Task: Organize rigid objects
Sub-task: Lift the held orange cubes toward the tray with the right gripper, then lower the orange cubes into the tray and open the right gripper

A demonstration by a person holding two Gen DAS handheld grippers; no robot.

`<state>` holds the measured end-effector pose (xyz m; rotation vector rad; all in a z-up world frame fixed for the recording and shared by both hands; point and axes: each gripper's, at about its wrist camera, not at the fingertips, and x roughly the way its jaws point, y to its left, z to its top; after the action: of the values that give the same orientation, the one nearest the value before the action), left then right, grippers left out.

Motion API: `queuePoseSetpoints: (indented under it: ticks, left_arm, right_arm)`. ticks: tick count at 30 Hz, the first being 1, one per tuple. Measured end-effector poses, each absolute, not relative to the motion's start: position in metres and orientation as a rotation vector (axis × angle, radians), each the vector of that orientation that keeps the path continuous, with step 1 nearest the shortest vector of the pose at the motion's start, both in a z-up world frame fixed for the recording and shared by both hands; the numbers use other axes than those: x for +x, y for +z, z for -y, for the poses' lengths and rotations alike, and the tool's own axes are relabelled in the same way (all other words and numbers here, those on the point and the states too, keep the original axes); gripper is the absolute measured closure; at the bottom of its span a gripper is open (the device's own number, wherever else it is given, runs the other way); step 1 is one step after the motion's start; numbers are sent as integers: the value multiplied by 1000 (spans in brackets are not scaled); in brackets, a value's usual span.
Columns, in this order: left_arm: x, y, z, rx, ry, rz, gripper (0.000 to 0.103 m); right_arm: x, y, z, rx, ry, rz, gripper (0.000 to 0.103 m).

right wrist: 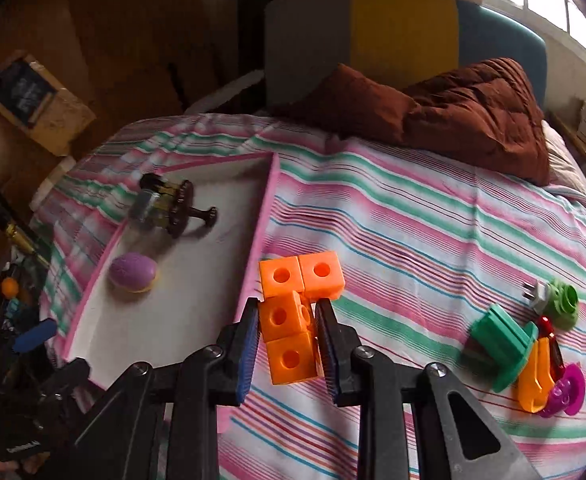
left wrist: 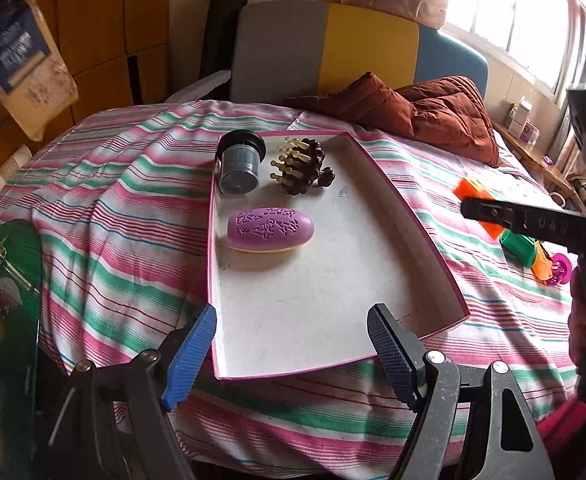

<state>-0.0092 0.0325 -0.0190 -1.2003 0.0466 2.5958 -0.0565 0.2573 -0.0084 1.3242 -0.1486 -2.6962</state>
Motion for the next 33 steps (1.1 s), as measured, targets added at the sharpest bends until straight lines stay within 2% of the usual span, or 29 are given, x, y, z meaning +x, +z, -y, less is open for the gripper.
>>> queuePoseSetpoints:
  ticks: [7, 16, 20, 22, 26, 33]
  left_arm:
    - [-11, -21, -26, -1201, 2604, -33, 25]
    - [-17, -28, -19, -1238, 2601, -18, 25]
    - [-19, -30, -16, -1247, 2605, -9, 25]
    - [-20, -31, -14, -1251, 2608, 0, 25]
    - [-20, -31, -12, -1246, 2613, 10, 25]
    - [-16, -27, -14, -1227, 2613, 10, 25]
  right_arm:
    - [-92, -7, -198, 1328, -2507, 48, 76]
    - [-160, -56, -158, 1536, -2371, -27, 76]
    - [-179, -68, -146, 1519, -2400, -4, 75]
    - [-183, -68, -146, 1521, -2405, 33, 73]
    - [-180, -61, -142, 1482, -2403, 44, 62]
    - [-156, -41, -149, 1402, -2471, 40, 62]
